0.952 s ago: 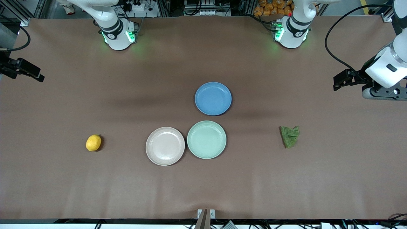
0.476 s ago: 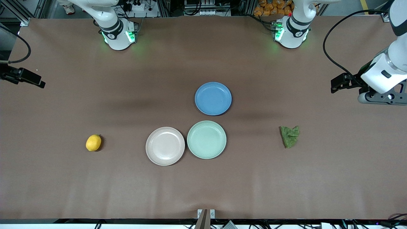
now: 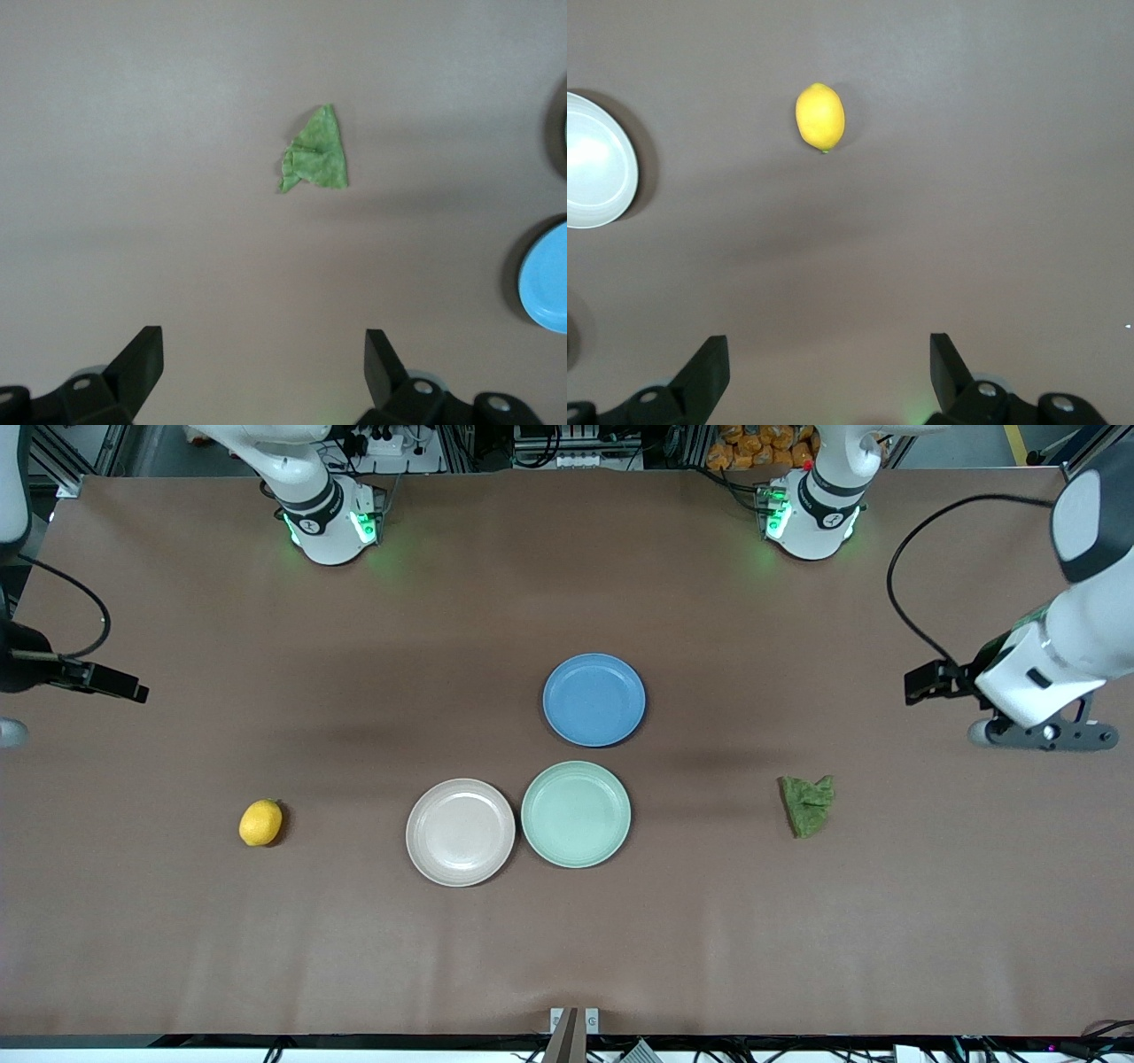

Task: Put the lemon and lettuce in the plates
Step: 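Move the right gripper toward the lemon while the left gripper reaches the lettuce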

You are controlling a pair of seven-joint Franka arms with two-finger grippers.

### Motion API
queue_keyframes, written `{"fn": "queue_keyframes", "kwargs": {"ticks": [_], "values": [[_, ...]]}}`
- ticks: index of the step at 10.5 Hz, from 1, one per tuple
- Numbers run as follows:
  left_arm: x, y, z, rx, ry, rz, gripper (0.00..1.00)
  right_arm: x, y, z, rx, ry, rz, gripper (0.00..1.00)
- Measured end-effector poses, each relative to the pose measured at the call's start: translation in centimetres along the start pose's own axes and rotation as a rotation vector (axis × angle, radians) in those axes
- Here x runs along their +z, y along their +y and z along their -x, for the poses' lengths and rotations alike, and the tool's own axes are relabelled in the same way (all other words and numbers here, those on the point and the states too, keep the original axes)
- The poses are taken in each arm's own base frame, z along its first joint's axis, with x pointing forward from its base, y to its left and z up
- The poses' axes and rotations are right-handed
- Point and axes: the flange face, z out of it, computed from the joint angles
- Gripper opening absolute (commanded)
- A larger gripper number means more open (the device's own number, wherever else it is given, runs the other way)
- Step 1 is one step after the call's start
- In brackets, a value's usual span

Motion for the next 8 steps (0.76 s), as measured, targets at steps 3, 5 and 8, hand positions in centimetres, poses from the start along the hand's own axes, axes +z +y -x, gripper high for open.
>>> {"fn": "queue_keyframes", "kwargs": {"ticks": [3,5,8], "values": [[3.8,-0.2,-2.3,-0.004,0.011,-0.001,1.00,3.3,1.0,-1.7,0.019,-0.067,0.002,1.00],[6.4,-0.2,-3.2,-0.007,0.012,-0.002,1.00,5.5,1.0,-2.8,0.020,-0.107,0.005,1.00],[11.6,0.9,-4.1,-0.028,0.024,-0.001,1.00,7.8,0.4,-4.2,0.011,-0.120,0.007,1.00]]}}
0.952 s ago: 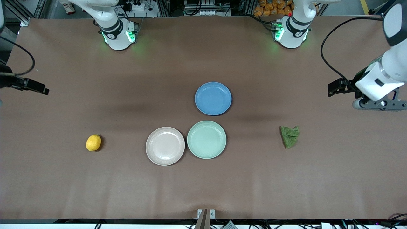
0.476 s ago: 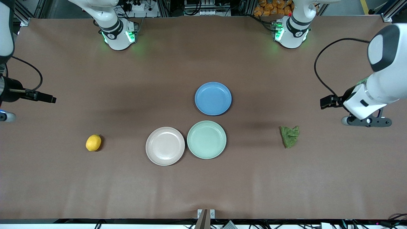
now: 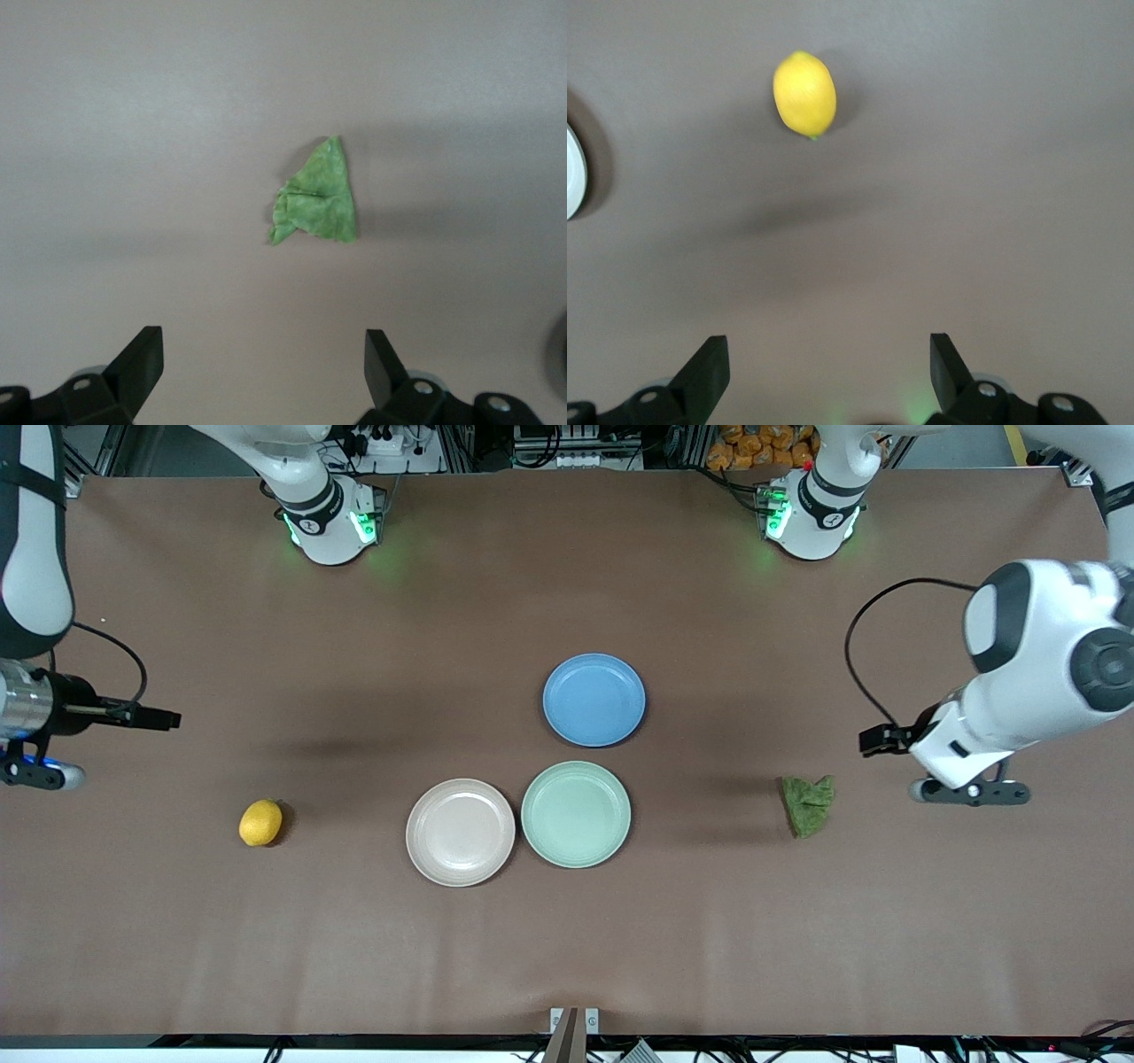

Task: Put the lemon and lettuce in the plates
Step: 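Move the right gripper toward the lemon while the left gripper reaches the lettuce, then close the right gripper on the lemon while the left gripper grasps the lettuce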

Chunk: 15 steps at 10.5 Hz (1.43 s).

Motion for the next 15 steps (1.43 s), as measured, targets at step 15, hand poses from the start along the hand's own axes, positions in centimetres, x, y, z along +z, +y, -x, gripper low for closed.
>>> {"fn": "queue_keyframes", "kwargs": {"ticks": [15], "values": [[21.2,4.5,-3.4,-0.028,0.093,0.011,1.00,11.7,-1.5,-9.6,0.006,0.058,-0.046,1.00]]}}
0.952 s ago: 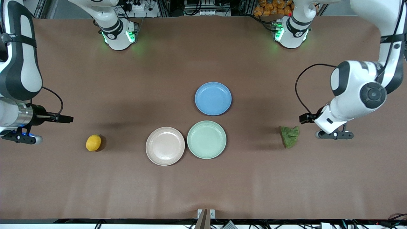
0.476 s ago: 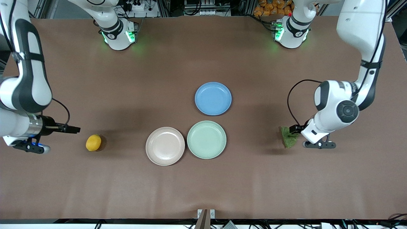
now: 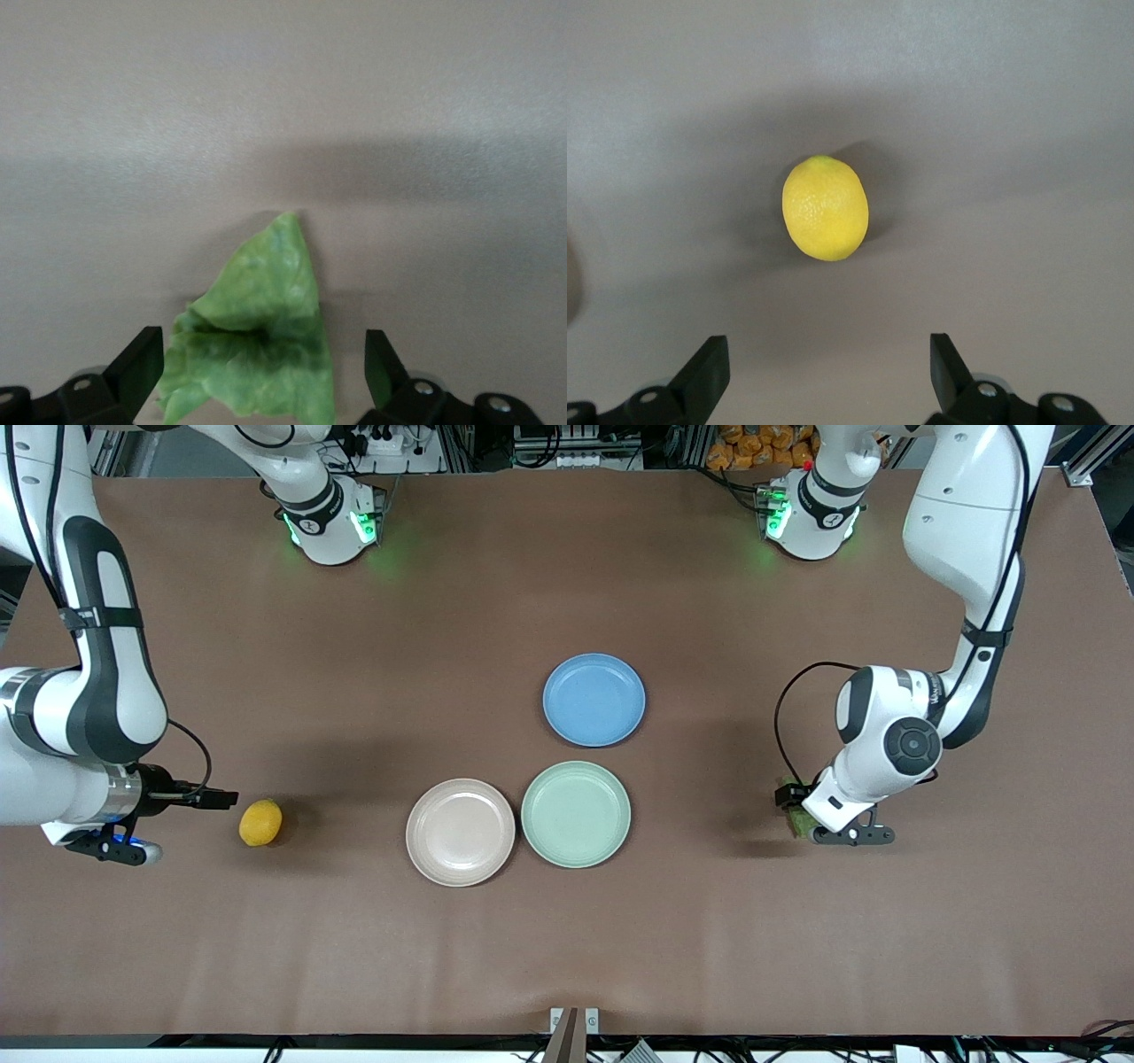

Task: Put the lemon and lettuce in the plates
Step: 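Close the right gripper on the lemon while the left gripper grasps the lettuce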

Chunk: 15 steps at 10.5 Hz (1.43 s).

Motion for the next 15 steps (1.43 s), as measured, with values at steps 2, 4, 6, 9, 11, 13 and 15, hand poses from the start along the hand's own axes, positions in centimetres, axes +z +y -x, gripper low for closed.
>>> {"fn": "queue_keyframes", "kwargs": {"ticks": [2,4,6,9,11,13,15], "values": [[1.4,0.0,0.0,0.000,0.006,0.001,1.00,0.3,0.0,-0.4,0.003,0.019,-0.005,1.00],[2.2,0.0,0.0,0.000,0.000,0.000,1.00,1.4,0.1,-1.0,0.017,0.021,-0.030,1.00],[2.7,0.0,0.0,-0.001,-0.002,-0.001,0.91,2.3,0.1,-1.5,0.022,0.030,-0.039,1.00],[3.1,0.0,-0.1,0.000,-0.001,-0.001,0.32,3.0,0.2,-2.0,0.025,0.050,-0.040,1.00],[2.7,0.0,-0.4,0.019,0.008,0.000,0.20,3.4,0.4,-2.2,0.027,0.051,-0.040,1.00],[2.2,0.0,-0.8,0.066,0.019,0.002,0.03,4.1,0.5,-2.7,0.031,0.067,-0.041,1.00],[2.1,0.1,-0.9,0.087,0.022,0.002,0.00,4.7,0.6,-2.9,0.032,0.062,-0.040,1.00]]}}
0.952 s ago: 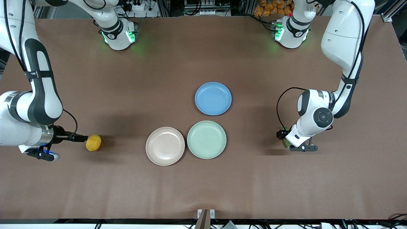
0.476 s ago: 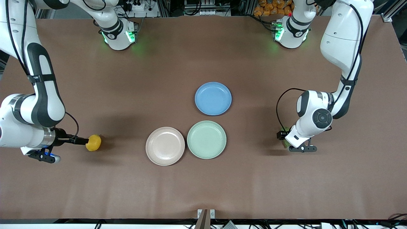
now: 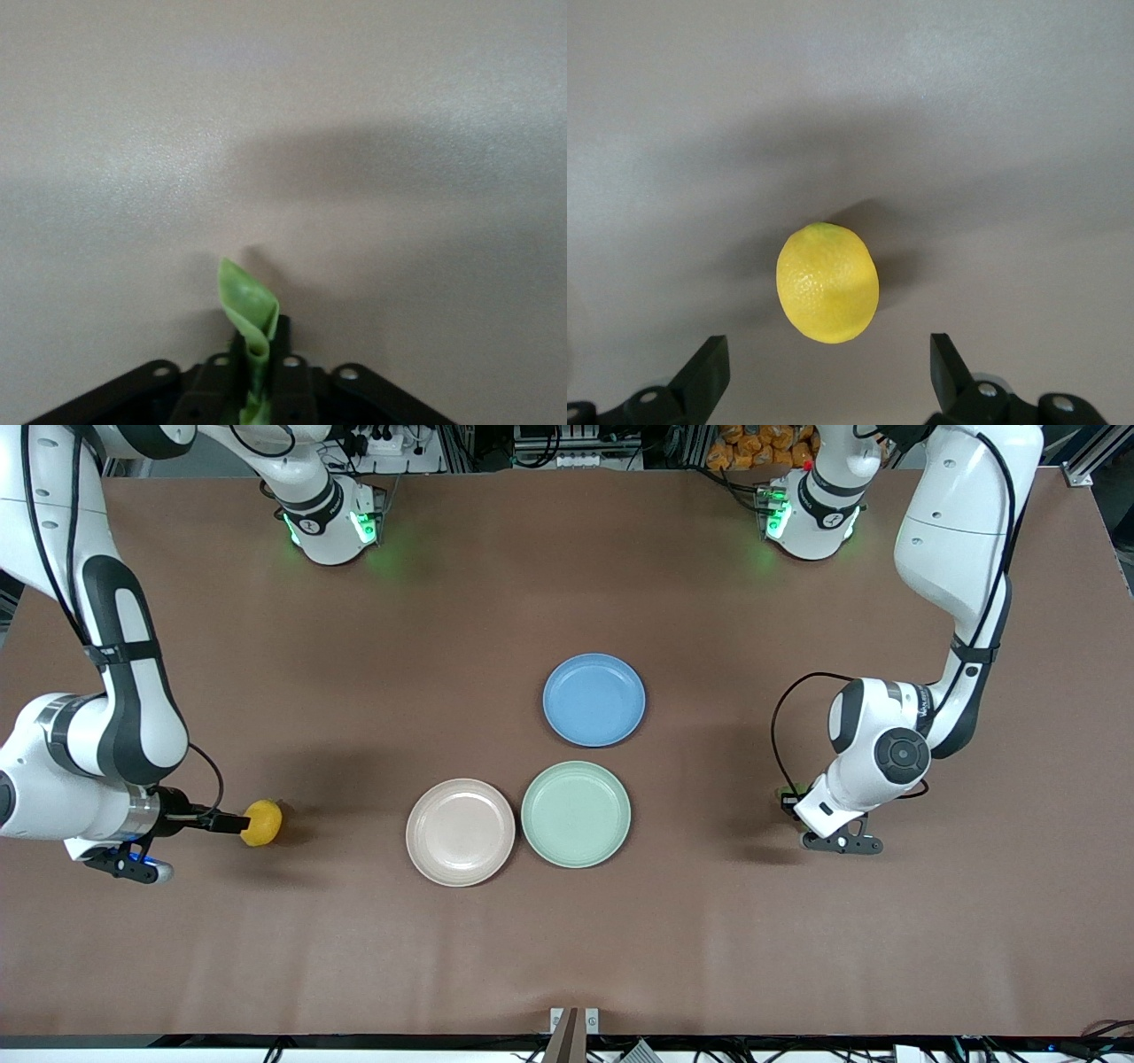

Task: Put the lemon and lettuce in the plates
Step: 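Close the right gripper on the lemon while the left gripper grasps the lettuce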

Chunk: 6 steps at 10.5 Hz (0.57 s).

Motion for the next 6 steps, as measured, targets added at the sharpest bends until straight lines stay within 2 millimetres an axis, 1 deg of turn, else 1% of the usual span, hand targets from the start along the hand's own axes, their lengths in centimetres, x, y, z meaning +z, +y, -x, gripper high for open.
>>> {"fn": "queue_keyframes", "kwargs": {"ticks": [2,4,6], "values": [[0.0,-0.1,0.0,0.001,0.001,0.000,0.00,0.7,0.0,-0.2,0.001,0.002,0.000,1.00],[-0.1,-0.2,-0.2,-0.001,0.004,-0.001,0.00,0.9,0.1,-0.4,0.002,0.011,-0.001,1.00],[-0.6,-0.3,-0.6,-0.002,-0.008,-0.003,0.00,1.5,0.1,-0.5,0.007,0.010,-0.003,1.00]]}}
